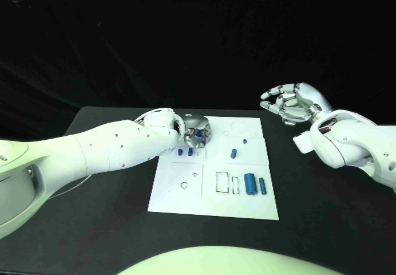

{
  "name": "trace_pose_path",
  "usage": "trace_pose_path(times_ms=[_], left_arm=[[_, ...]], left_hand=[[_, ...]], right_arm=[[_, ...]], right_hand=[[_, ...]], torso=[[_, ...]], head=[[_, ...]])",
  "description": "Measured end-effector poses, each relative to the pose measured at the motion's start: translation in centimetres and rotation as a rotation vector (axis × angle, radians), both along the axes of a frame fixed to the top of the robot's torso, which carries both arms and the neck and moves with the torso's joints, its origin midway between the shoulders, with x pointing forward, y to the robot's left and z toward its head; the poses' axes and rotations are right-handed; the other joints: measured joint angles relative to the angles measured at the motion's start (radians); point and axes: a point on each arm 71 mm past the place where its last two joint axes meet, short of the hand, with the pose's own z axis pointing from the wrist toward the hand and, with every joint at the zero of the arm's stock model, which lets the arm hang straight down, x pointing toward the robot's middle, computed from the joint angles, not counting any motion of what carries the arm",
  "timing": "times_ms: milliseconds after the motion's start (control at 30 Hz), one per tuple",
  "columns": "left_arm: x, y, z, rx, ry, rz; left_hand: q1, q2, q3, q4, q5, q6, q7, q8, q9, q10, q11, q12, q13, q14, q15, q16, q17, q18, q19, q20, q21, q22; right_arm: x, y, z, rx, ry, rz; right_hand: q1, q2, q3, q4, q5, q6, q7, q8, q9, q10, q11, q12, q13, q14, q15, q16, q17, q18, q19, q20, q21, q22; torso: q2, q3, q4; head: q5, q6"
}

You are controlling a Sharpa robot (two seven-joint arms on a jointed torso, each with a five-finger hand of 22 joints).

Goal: Assemble the parts on the task board

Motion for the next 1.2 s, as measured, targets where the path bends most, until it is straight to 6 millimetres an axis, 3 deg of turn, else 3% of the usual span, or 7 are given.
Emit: trace_pose_path(times_ms=[967,1200], left_arm=[[0.44,-0.1,0.08,0.025,0.0,0.009],[0.47,-0.17,0.08,0.024,0.0,0.009]], left_hand=[[0.0,0.0,0.018,-0.018,-0.004,0.011,0.003,-0.004,-0.005,0.02,0.002,0.01,0.001,0.0,0.0,0.008,0.002,0.0,0.0,0.0,0.004,0.009],[-0.012,0.012,0.022,-0.014,-0.016,0.019,0.006,-0.01,-0.006,0.034,0.002,0.012,0.0,0.0,0.0,0.008,0.002,0.0,0.0,0.0,0.008,0.011]], right_arm=[[-0.03,0.04,0.01,0.0,0.0,0.002],[-0.04,0.04,0.01,0.0,0.0,0.002]], right_hand=[[0.0,0.0,0.0,0.0,0.0,0.0,0.0,0.0,0.0,0.0,0.0,0.0,0.002,0.0,0.0,0.0,0.001,0.0,0.0,0.0,0.0,0.0],[0.0,0.0,0.0,0.0,0.0,0.0,0.0,0.0,0.0,0.0,0.0,0.0,0.002,0.0,0.0,0.0,0.001,0.0,0.0,0.0,0.0,0.0]], torso=[[0.0,-0.0009,-0.0006],[0.0,-0.001,-0.0003]], head=[[-0.001,-0.009],[-0.005,-0.01]])
